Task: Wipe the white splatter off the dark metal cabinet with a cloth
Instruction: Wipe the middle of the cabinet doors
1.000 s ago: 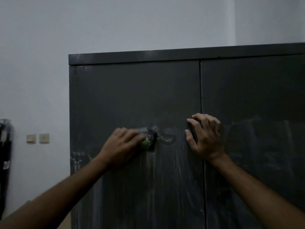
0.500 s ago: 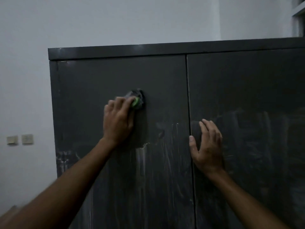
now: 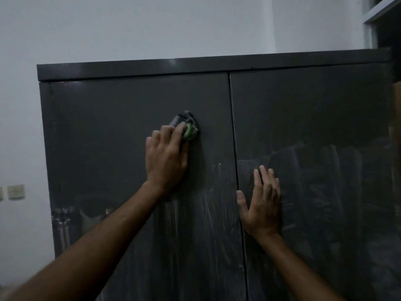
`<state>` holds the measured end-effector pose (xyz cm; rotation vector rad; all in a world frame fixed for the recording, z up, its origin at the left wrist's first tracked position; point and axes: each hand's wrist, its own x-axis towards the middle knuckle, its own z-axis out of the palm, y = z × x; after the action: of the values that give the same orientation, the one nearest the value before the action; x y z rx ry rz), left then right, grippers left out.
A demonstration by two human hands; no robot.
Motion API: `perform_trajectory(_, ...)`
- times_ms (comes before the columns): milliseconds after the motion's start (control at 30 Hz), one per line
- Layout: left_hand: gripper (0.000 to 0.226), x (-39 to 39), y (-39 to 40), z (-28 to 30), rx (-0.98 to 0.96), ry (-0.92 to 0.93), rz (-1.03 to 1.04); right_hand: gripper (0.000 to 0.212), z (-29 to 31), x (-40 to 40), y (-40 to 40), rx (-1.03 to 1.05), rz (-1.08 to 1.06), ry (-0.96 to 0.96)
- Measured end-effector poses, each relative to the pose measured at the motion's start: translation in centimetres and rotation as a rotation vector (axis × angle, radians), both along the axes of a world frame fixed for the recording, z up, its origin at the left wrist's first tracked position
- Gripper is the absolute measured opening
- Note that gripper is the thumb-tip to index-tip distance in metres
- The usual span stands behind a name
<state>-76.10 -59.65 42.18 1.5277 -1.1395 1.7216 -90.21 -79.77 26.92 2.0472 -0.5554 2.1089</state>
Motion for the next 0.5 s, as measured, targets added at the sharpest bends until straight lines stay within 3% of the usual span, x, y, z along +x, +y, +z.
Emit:
perform_trajectory(100,0.044,-0.6,-1.8,-3.6,0.459,-0.445,-0.003,0.069,0.1,-0.1,-0.2,-0.006,-0.017,0.001)
perform_trajectory(167,0.045,0.0,-1.5,-3.1,0.642,-0.682,0.030,0.069,0.1,0.0,-0.2,-0.008,-0.020,0.001)
perform_trajectory(233,0.044,0.2,-1.6,-0.5,0.589,-0.646,0.050,0.070,0.1,0.1,-0.2,-0.008,-0.012,-0.008)
perform_trajectory(367,0.044,-2.4,-3.4,2.3,0.107,-0.097,0.022,0.069,-0.1,0.1,-0.3,-0.029,-0.004,-0.017)
perform_trajectory(433,0.048,-3.5,-5.0,0.0,0.214,-0.153,0.007,0.069,-0.1,0.1,-0.4,-0.026,0.001,-0.019)
perform_trajectory(500,0.053,-3.4,-5.5,-2.5,0.491,-0.464,0.026,0.068,0.0,0.0,-0.4,-0.022,0.016,-0.025)
